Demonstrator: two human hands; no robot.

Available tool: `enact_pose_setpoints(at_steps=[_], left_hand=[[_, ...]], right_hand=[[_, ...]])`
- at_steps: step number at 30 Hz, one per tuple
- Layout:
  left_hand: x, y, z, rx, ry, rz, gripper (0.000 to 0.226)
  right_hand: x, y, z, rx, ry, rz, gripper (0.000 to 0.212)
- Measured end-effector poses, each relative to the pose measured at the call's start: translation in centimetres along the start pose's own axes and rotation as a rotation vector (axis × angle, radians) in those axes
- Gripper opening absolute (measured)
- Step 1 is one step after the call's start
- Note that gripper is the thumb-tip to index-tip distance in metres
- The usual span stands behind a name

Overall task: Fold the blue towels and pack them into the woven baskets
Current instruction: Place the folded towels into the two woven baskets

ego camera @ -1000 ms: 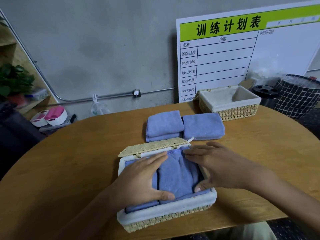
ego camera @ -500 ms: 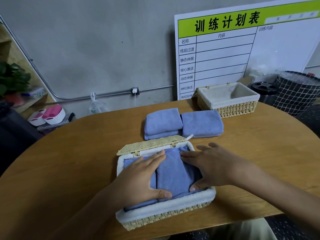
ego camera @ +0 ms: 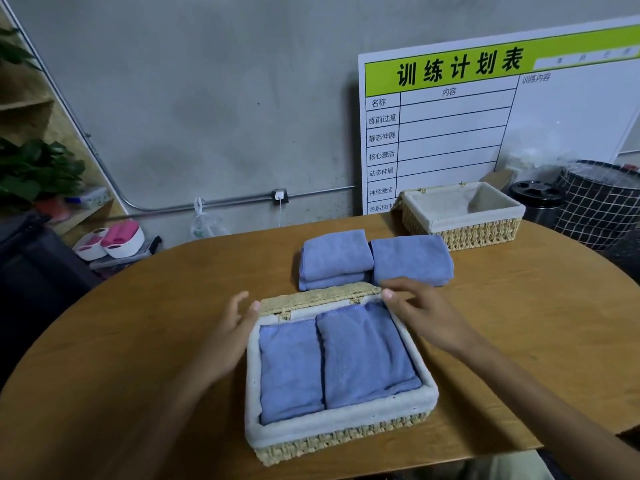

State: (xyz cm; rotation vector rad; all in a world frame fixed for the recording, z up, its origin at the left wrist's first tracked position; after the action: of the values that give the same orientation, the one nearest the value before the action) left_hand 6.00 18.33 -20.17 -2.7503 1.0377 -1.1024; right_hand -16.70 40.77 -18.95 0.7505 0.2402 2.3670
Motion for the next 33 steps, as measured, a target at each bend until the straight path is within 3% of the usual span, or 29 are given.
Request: enact_pose_setpoints(at_steps=[3, 6, 9, 27, 33], left_hand=[[-2.0, -0.7, 1.6, 0.064, -0.194, 0.046, 0.08], [-0.5, -0.7, 2.0, 0.039, -0.292, -0.046, 0.065], [2.2, -0.1, 3.0, 0.013, -0.263, -0.112, 0.054], [12.9, 4.1, 8.9, 0.181, -0.27, -0.383, 0.048], [12.5, 2.1, 8.8, 0.109, -0.354, -0.362, 0.05]], right_hand=[[-2.0, -0.8, -0.5, -0.038, 0.144, -0.114, 0.022], [-3.5, -0.7, -0.3, -0.045, 0.181, -0.131, 0.032], [-6.3, 0.2, 0.6, -0.038, 0.209, -0.091, 0.04], [-17.2, 9.6, 3.0, -0.046, 0.213, 0.005, 0.047], [-17.2, 9.5, 2.1, -0.055, 0.249, -0.079, 0.041]])
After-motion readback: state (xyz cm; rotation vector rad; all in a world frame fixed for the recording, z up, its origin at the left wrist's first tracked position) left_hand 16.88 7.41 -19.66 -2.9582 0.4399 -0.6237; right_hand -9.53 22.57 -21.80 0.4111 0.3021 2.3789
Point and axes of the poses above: each hand's wrist, its own y-axis towards the middle knuckle, its own x-axis out of the back of the hand, z = x × y, the point moved 9 cm from there along y, towards the middle knuckle, and after that the axes turned 10 degrees about x, right-handed, at the moved point
